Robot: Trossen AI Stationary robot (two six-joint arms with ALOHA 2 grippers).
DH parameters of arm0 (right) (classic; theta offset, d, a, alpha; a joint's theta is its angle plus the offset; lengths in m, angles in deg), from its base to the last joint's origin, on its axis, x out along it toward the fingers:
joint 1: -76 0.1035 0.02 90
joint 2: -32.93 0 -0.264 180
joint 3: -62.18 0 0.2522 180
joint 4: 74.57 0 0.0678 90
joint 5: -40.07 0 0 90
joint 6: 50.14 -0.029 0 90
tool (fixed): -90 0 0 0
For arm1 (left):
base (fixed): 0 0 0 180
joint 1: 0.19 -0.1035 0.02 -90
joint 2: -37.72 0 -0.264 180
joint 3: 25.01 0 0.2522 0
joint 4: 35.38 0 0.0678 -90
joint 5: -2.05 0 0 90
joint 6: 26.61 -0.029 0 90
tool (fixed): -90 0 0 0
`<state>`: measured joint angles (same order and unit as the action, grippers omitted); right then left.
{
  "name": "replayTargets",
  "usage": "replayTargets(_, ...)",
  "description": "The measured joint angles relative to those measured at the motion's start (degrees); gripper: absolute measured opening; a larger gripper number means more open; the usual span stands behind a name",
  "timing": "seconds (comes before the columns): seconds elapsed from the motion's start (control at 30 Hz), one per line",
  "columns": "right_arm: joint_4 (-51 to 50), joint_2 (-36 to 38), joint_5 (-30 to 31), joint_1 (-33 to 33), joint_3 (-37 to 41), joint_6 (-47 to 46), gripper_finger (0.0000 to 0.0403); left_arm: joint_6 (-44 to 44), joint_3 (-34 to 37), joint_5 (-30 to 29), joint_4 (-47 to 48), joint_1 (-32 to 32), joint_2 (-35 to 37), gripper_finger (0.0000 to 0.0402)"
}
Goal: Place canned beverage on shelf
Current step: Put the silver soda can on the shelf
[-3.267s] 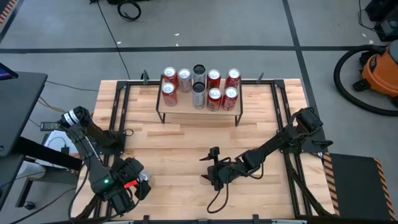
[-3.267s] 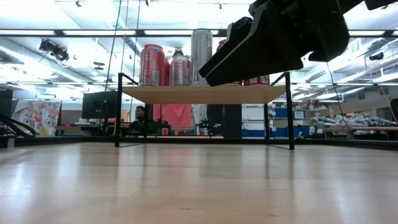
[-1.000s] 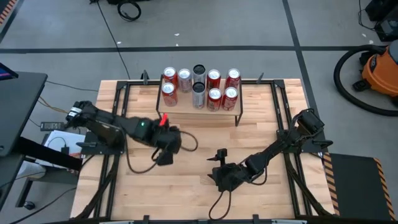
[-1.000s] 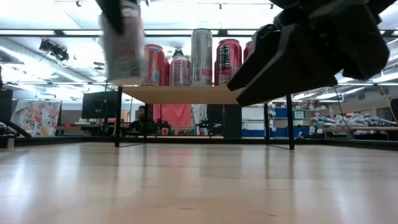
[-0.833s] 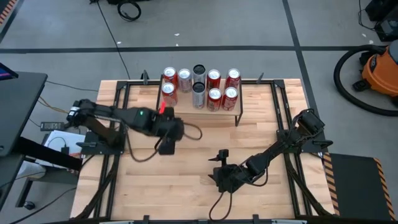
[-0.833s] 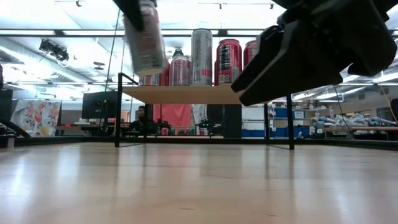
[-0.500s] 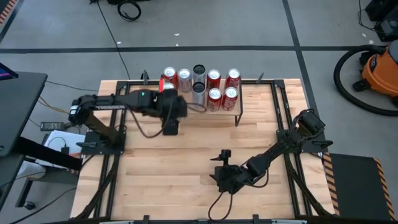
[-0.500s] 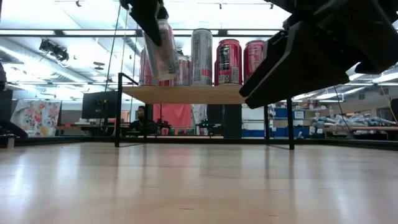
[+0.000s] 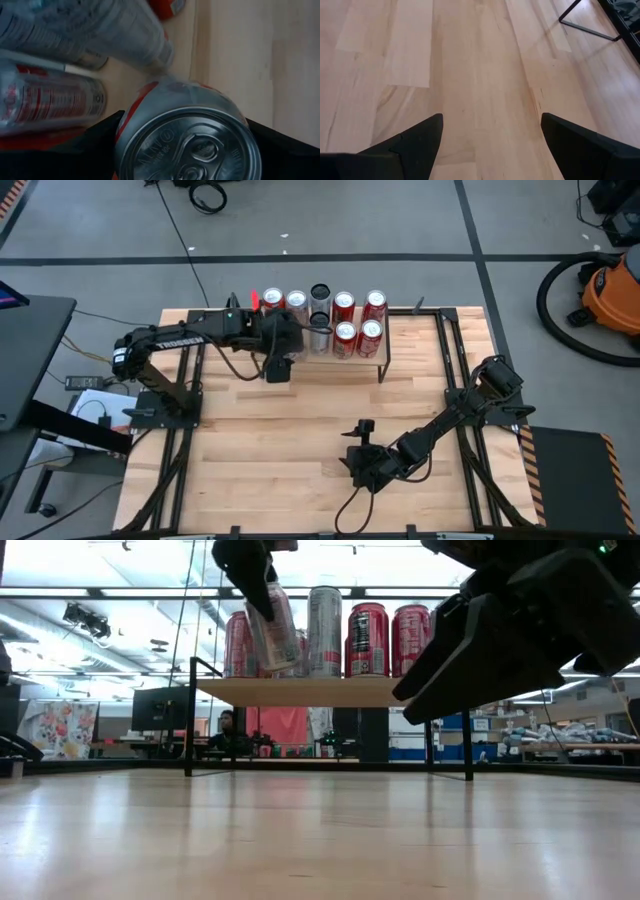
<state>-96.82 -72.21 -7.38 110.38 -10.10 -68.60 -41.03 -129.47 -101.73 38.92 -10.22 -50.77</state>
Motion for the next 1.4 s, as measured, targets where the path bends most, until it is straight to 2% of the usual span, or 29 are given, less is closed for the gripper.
replayTargets(0.3, 0.22, 0.01, 0.02, 0.0, 0.01, 0.97, 0.0348, 1.74, 0.02, 3.16, -0.47, -1.7, -0.47, 0.0323)
replayTargets(0.83, 0.76, 0.0, -0.01, -0.01, 0.0, 1.51, 0.0348, 2.16, -0.11, 2.97, -0.81, -2.77, -1.99, 0.0324)
replayTargets(1.2, 0.99, 0.01, -0.06, -0.01, 0.01, 1.51, 0.0348, 1.72, -2.23, 2.42, 1.87, -2.77, -2.21, 0.035)
replayTargets(1.4, 1.44, 0.0, -0.08, -0.01, 0.0, 1.67, 0.0348, 1.58, -2.69, 2.48, 4.65, -2.94, -2.32, 0.0314)
